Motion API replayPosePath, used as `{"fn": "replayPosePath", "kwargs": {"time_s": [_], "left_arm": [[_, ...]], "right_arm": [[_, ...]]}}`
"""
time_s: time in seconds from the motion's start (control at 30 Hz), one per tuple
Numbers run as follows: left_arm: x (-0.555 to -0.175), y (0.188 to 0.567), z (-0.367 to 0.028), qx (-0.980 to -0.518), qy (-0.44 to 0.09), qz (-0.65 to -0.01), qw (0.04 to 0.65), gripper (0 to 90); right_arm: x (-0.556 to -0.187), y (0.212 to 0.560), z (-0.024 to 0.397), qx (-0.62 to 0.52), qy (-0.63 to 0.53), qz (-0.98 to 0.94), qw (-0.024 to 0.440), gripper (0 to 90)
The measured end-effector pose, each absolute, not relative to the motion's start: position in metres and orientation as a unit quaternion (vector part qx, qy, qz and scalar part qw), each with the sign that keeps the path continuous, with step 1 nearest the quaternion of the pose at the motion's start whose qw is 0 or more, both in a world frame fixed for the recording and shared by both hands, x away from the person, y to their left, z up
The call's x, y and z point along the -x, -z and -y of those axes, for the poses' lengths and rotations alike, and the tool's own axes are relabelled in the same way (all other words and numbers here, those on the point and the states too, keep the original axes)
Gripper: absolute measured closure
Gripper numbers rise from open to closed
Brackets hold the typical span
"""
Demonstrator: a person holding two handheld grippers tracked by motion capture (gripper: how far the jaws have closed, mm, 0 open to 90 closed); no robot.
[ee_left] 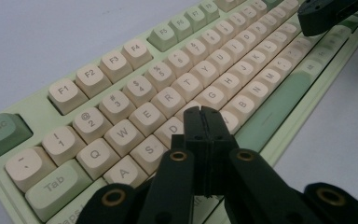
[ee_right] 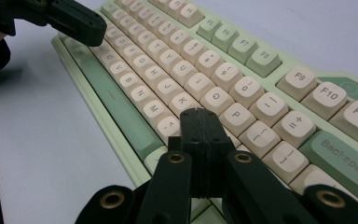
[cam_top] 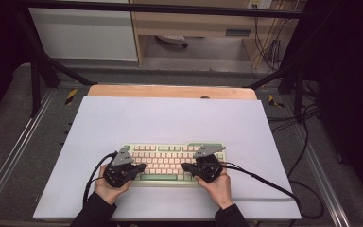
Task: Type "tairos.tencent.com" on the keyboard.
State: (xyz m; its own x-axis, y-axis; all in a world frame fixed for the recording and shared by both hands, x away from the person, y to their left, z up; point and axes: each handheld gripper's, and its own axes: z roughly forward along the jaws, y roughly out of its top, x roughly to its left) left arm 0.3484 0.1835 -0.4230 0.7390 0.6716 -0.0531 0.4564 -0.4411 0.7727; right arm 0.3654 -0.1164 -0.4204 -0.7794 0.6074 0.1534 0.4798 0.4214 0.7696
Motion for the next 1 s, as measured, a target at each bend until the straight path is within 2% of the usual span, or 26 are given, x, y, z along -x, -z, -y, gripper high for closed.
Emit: {"fn": "replayPosePath", "kwargs": {"time_s": [1.0], "left_arm": [[-0.35,0.432,-0.172,-0.847,-0.127,-0.33,0.397,90.0]], "right_arm": [[-0.365,0.42,0.116,-0.323,-0.431,-0.839,0.074,90.0]]}}
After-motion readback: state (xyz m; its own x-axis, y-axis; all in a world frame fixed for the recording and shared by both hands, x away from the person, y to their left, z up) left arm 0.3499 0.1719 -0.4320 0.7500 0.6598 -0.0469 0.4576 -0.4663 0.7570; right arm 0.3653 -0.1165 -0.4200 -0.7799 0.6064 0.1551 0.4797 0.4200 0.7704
